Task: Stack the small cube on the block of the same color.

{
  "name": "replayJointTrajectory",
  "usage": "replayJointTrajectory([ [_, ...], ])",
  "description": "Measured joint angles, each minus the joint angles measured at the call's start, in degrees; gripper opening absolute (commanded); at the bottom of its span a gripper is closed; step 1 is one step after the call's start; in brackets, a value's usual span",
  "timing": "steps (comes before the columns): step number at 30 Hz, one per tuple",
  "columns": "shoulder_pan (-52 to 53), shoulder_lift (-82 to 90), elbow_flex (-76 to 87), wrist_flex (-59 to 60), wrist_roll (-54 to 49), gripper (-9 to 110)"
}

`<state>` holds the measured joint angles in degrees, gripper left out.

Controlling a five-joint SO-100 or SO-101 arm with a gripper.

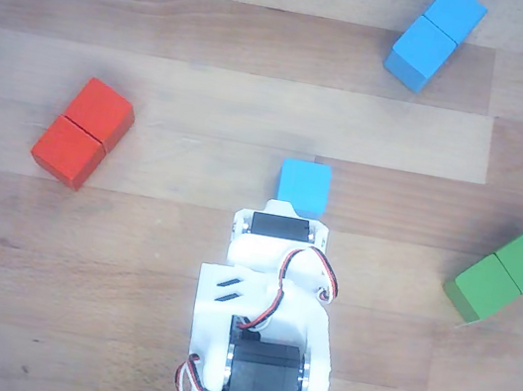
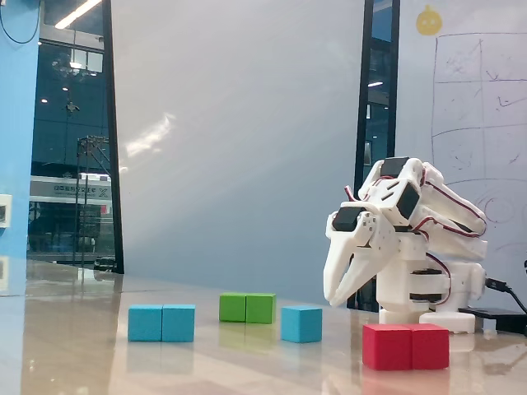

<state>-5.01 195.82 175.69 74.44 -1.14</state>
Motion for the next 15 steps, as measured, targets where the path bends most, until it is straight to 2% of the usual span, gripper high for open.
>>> replayJointTrajectory([
  [7,0.0,-2.4,-4.1,0.0,0.0,0],
  [15,0.0,-32.1,-31.0,0.0,0.0,0],
])
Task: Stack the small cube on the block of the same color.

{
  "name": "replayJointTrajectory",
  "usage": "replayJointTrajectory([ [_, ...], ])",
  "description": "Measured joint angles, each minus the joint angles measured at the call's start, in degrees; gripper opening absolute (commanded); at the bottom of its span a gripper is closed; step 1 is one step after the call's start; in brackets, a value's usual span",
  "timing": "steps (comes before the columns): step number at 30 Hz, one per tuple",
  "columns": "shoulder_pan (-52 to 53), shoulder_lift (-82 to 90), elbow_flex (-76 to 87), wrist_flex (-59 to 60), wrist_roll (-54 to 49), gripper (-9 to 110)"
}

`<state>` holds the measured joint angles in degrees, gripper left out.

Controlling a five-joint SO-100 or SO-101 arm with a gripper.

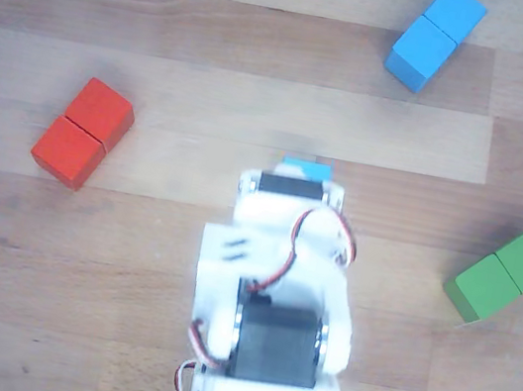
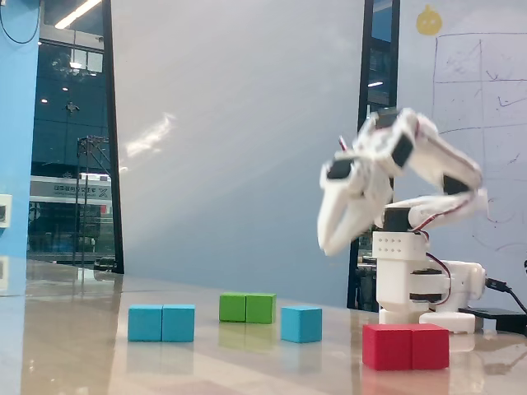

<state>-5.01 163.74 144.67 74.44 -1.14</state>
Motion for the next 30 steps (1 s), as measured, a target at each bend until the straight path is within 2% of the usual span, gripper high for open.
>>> replayJointTrajectory([
  [6,0.0,-23.4,-23.8,0.0,0.0,0],
  [10,0.0,-34.6,-31.7,0.0,0.0,0],
  [16,0.0,-43.3,-31.3,0.0,0.0,1],
  [27,4.1,-43.7,-16.6,-3.6,0.0,1],
  [30,4.6,-43.7,-16.0,-4.9,0.0,4],
])
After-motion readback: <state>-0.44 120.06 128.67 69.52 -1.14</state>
